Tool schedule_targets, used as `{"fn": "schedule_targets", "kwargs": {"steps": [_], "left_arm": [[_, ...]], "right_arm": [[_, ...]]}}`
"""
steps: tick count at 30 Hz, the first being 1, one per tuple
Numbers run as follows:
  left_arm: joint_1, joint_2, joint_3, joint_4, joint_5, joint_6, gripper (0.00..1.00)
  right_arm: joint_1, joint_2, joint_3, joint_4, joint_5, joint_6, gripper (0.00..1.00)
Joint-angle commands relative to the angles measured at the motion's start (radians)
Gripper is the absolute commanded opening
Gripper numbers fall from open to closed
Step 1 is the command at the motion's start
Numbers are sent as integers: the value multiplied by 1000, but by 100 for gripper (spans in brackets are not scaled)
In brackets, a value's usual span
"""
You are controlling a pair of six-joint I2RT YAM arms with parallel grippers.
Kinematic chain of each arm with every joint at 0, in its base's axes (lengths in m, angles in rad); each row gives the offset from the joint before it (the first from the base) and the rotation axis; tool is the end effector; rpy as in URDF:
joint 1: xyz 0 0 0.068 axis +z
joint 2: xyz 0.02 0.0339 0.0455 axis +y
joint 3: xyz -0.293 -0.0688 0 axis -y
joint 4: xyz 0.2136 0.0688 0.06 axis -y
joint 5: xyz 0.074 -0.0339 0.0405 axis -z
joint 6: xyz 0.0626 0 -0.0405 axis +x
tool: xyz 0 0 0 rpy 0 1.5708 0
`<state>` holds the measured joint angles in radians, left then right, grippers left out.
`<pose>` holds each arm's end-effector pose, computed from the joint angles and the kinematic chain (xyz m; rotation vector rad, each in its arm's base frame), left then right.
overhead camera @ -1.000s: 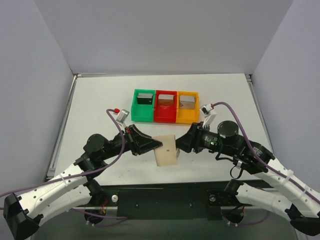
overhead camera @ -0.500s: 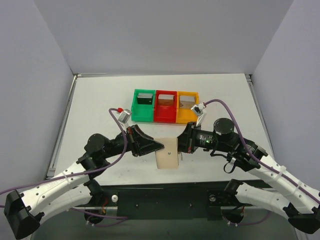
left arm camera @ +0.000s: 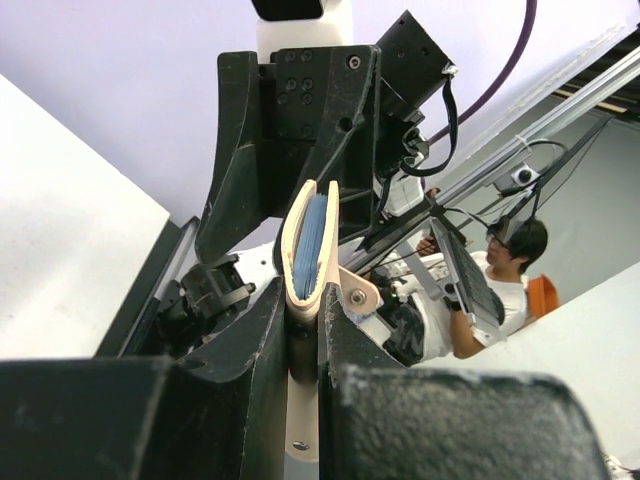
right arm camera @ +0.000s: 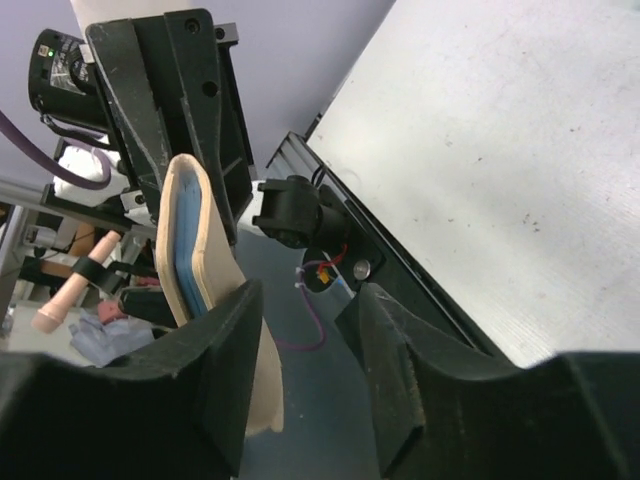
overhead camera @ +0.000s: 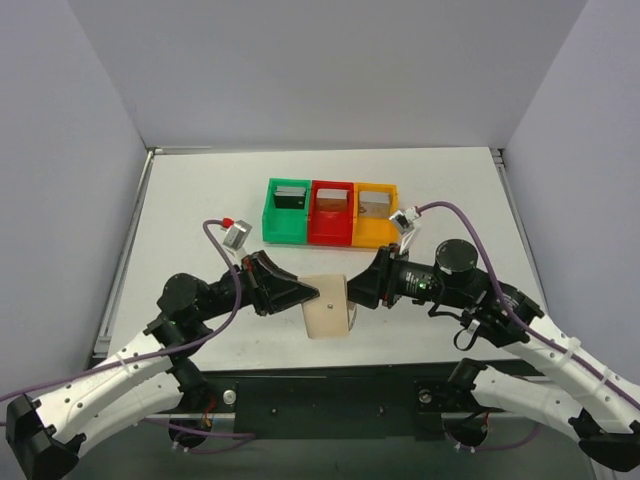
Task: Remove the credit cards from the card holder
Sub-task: Open the card holder.
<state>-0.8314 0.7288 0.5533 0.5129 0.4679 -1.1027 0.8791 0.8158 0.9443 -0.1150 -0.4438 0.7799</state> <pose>0.0767 -0.1260 0.3734 0.2897 1.5173 -1.8983 0.0775 0.1357 0.4155 -0.4922 1.7482 1.5933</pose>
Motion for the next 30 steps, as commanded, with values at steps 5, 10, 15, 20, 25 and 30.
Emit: {"fn": "schedule_targets", "kwargs": {"steps": [5,10,15,20,25,30], "left_arm": [[41,-51,94,-198,-120,102,0],[40,-22,160,-326,-172,158,0],[26,14,230,-389,-153,211,0],[26,11,238,-363,-127,204,0],[28,9,231,-327,-83,184,0],[28,-8,208,-278,-46,162,0]], "right_arm": [[11,-98,83,-74,60,-41,56],[12,-87,128,-100,45,-56,58],[12,-27,152,-144,42,-76,55],[12,5,120,-173,60,-99,52],[8,11,110,-229,123,-113,47],[-12,0,88,-256,145,-113,42]]}}
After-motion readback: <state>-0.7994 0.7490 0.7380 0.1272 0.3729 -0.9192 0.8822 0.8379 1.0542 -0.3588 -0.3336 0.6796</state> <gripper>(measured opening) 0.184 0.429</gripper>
